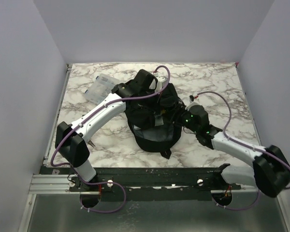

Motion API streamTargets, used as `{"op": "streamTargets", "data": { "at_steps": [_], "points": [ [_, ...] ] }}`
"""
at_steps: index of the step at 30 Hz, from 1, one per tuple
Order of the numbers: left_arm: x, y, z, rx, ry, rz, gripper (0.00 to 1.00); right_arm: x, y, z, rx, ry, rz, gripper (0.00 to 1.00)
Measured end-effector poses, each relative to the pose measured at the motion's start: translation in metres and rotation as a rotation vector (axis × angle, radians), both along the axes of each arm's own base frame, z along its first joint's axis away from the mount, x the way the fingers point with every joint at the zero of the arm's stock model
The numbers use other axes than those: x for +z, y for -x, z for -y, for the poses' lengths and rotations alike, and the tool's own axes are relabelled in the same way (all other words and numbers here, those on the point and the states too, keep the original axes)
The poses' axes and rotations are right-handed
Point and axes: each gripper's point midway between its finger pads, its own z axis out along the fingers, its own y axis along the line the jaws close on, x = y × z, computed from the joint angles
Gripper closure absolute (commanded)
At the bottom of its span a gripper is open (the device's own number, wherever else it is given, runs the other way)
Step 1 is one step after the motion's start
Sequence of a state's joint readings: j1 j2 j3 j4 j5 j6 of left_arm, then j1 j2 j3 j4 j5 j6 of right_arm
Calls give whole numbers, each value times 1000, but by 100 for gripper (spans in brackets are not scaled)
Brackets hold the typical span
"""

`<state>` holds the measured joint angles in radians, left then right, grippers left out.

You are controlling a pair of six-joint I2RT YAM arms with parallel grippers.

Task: Pack the student bag
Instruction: Place the book in the student bag, then zip the student bag at the center of the board.

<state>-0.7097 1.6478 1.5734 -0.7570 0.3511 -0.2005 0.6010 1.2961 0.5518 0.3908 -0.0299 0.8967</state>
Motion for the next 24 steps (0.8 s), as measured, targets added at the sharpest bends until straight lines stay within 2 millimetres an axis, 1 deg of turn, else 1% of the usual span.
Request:
{"op": "streamTargets", "data": {
  "at_steps": [4,5,7,9,10,12,15,17,19,20,21,24],
  "points": [
    [0,-1,-1,3,0,0,100,34,15,25,18,131,115,50],
    [0,-1,-1,4,0,0,100,39,16,31,16,166,131,48],
    [0,-2,-2,8,0,0,100,41,15,45,5,238,147,42],
    [0,-3,-3,10,0,0,100,33,11,60,-11,297,132,42],
    [0,-3,-3,10,0,0,100,24,6,71,-26,335,109,41],
    [0,-3,-3,10,0,0,100,9,-2,86,-31,376,64,42],
    [0,-4,-3,12,-2,2,100,-11,-11,99,-2,373,2,42],
    [-1,-4,-3,13,-5,5,100,-13,-19,103,16,322,-6,45],
    [-1,-5,-4,16,-10,9,100,-11,-29,102,38,265,8,49],
    [-2,-6,-5,18,-14,13,100,-11,-30,98,61,246,9,54],
    [-2,-7,-6,21,-20,16,100,-11,-36,100,62,230,5,58],
    [-8,-8,-9,31,-44,12,100,-12,-39,89,122,182,-4,58]
  ]
}}
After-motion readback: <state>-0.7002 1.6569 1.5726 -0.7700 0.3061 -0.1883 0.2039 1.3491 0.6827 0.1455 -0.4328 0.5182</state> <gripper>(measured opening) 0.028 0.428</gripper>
